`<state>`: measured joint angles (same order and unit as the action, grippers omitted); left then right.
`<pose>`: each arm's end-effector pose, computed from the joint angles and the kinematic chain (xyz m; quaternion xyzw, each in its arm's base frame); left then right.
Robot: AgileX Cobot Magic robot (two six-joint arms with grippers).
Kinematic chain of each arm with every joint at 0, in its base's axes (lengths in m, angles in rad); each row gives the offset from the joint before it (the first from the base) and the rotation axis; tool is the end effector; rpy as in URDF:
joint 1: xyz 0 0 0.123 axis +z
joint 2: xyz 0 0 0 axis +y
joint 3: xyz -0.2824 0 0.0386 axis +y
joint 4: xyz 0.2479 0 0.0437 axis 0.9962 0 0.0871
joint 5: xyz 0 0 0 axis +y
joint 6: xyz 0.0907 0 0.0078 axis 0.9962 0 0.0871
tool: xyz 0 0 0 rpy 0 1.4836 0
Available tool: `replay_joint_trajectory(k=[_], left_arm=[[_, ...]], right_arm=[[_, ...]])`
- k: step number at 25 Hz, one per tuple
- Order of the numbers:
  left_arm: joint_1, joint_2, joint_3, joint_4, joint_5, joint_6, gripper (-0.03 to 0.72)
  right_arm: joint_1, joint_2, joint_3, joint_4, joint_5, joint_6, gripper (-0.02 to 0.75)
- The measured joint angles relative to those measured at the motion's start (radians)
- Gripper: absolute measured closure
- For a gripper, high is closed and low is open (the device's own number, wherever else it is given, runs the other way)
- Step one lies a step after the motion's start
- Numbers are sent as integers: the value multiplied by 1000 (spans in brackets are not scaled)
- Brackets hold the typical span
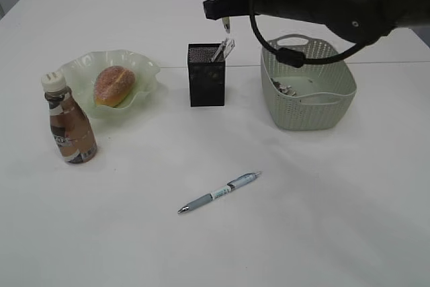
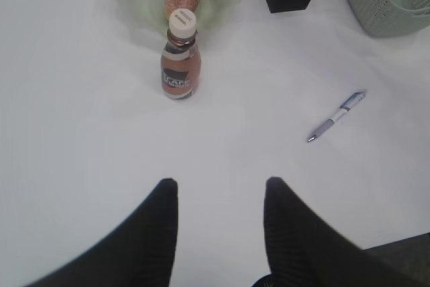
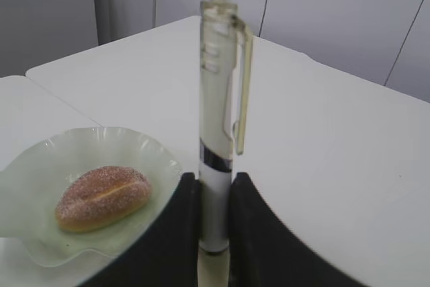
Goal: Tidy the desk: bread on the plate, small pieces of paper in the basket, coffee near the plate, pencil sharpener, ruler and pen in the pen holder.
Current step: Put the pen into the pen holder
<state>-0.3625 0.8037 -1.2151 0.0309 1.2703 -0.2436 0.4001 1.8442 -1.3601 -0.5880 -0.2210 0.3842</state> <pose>0.1007 -0.0353 0.4287 0.0532 0.9196 -0.1014 0.3758 0.4023 0.1821 0.2887 -0.2633 0.7315 0.1121 0.6188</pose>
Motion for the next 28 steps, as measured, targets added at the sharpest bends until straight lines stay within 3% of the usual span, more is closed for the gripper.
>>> replay_joint_trajectory(k=[7,16,28], left_arm=[[0,0,0,0,0,0,381],[0,0,0,-2,0,0,381],[0,0,0,-2,0,0,381]], right_arm=[[-16,97,-22,109,-172,1,648],[-22,232,-159,223,-204,1,648],[-22,372,-301,233,-139,1,647]])
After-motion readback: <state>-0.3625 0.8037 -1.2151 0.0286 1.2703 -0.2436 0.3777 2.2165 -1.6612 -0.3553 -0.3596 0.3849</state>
